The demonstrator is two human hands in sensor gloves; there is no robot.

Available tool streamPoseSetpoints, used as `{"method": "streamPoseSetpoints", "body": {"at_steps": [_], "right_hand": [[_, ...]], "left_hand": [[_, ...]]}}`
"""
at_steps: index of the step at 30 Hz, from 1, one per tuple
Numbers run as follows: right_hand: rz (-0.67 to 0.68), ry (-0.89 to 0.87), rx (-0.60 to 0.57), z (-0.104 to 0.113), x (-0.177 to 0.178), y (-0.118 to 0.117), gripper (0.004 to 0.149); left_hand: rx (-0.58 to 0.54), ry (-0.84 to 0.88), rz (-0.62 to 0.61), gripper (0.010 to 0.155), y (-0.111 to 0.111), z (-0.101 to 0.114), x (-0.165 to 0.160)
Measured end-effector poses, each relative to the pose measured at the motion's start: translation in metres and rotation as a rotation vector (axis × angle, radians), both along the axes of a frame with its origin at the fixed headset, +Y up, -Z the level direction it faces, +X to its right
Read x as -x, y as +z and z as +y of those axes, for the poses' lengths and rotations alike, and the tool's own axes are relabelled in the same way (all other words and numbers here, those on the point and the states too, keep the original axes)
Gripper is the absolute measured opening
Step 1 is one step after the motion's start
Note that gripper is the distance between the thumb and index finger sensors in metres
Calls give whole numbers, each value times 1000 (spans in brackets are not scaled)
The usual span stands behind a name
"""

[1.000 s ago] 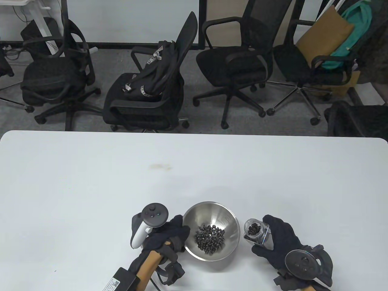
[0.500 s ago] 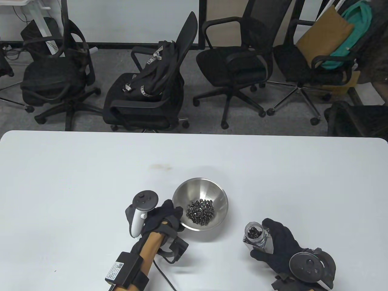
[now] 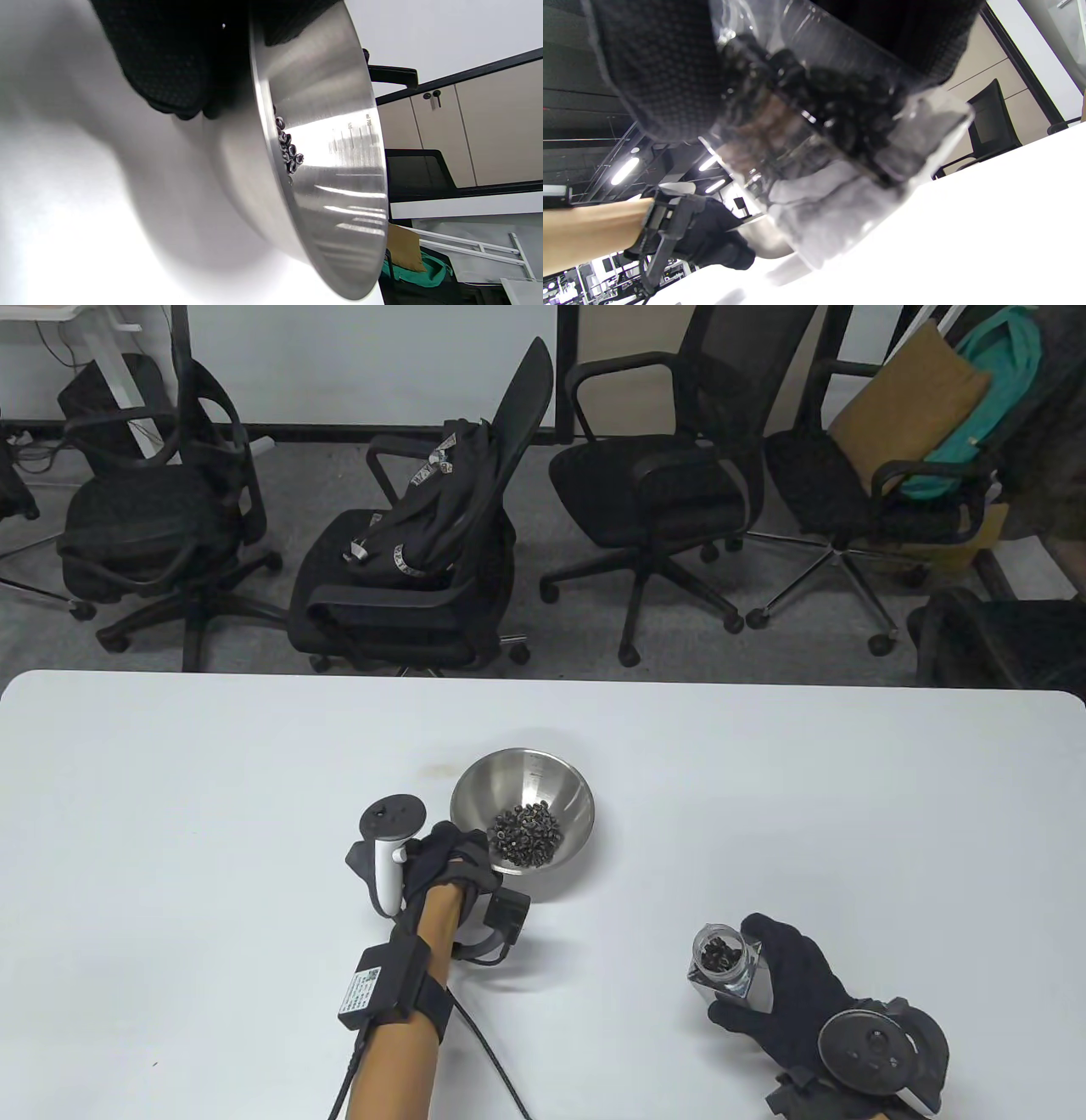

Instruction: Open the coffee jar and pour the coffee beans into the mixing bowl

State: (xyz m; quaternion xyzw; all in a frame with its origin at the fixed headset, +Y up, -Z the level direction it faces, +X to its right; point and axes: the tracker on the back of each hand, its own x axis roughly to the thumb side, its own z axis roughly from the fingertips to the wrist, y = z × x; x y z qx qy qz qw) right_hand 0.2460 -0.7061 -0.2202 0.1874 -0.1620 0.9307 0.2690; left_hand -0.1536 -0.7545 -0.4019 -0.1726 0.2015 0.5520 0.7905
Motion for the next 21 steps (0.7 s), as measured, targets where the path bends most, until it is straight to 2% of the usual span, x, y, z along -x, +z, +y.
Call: {"method": "streamPoseSetpoints", "body": {"at_steps": [7, 13, 17, 21], "right_hand": [[16, -1, -4, 0, 0, 0, 94], [20, 4, -4, -1, 0, 1, 94], [19, 6, -10, 0, 0, 1, 94], [18, 8, -19, 0, -1, 2, 94]], "left_hand": [[37, -28, 17, 47, -7, -14, 7], [57, 29, 15, 53, -5, -19, 12], [20, 33, 3, 69, 2, -10, 17], [-48, -18, -88, 77, 11, 14, 25]]}}
